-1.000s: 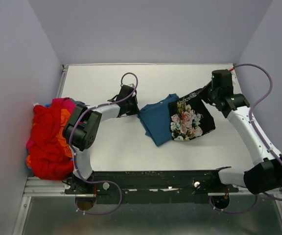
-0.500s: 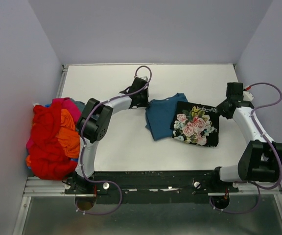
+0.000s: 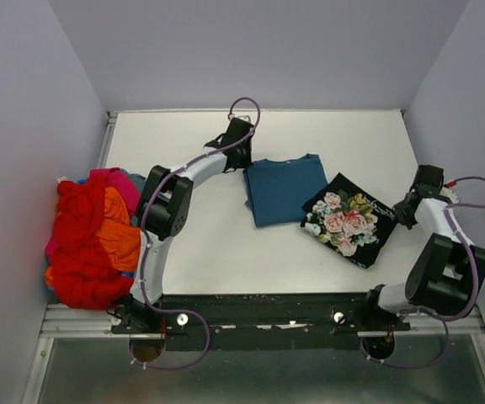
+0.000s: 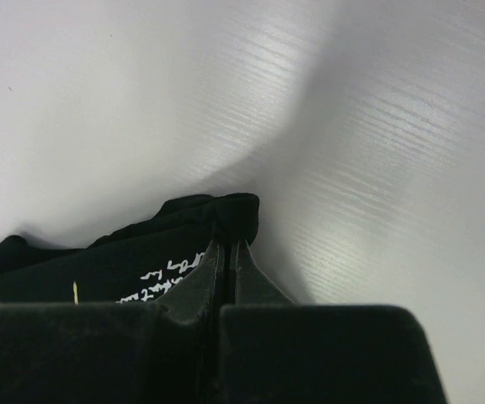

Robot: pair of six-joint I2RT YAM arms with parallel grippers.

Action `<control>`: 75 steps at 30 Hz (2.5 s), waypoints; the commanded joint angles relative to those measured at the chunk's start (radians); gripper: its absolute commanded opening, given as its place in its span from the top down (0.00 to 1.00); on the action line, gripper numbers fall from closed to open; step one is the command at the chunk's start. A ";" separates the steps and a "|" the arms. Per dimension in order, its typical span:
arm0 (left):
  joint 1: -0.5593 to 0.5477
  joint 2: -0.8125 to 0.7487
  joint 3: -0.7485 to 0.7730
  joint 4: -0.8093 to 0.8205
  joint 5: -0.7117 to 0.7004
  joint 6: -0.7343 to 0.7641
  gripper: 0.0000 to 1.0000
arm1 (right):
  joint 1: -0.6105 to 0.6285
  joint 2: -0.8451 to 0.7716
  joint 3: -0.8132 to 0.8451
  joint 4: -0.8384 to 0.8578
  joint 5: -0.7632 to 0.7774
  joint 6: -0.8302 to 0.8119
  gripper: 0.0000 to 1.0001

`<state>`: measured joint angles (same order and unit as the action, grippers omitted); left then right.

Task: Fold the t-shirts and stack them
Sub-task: Put the neatly folded tshirt into the corner of the board with both arms

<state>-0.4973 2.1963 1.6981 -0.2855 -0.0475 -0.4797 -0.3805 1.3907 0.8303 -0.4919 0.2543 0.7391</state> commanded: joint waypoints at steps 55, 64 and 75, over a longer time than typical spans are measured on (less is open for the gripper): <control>-0.230 0.375 0.502 0.230 0.523 -0.183 0.08 | -0.074 -0.073 -0.060 0.138 -0.136 -0.040 0.99; -0.273 0.480 0.664 0.108 0.558 -0.195 0.12 | -0.074 -0.067 -0.059 0.139 -0.147 -0.041 0.99; -0.290 0.514 0.656 0.102 0.543 -0.217 0.14 | -0.074 -0.075 -0.059 0.135 -0.155 -0.041 0.99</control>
<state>-0.7845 2.6575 2.2730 -0.1238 0.4885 -0.6819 -0.4473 1.3281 0.7834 -0.3756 0.1226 0.7055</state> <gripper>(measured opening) 0.862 0.039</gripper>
